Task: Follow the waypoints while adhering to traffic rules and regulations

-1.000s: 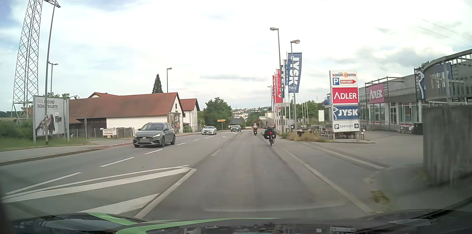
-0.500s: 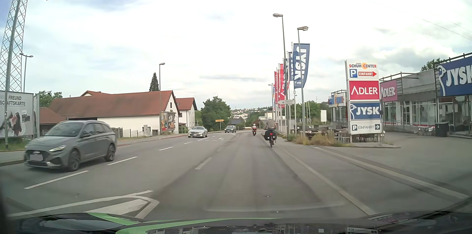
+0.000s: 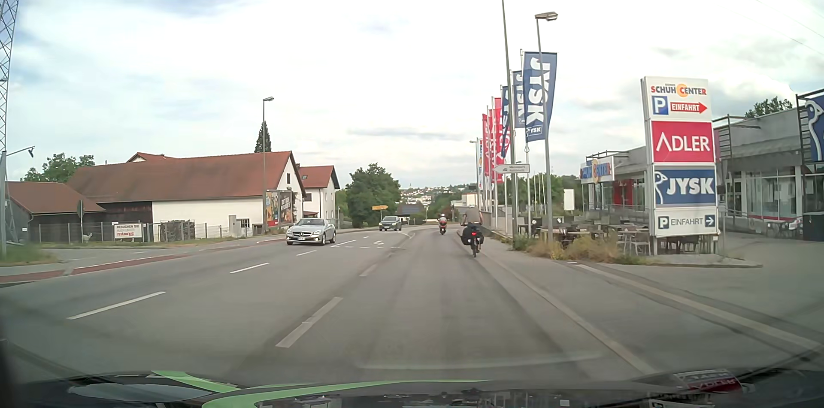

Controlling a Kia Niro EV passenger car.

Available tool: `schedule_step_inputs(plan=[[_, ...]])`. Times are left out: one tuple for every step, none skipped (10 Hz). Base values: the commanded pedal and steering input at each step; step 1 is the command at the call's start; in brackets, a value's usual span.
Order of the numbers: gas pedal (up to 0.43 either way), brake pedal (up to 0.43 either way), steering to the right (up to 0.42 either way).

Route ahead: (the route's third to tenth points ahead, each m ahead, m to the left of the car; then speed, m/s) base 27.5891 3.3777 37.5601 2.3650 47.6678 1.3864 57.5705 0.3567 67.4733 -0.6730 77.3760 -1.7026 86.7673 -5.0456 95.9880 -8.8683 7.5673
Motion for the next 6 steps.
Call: schedule_step_inputs(plan=[[0.02,0.0,0.001],[0.008,0.0,0.001],[0.008,0.0,0.001],[0.008,0.0,0.001],[0.008,0.0,0.001],[0.008,0.0,0.001]])
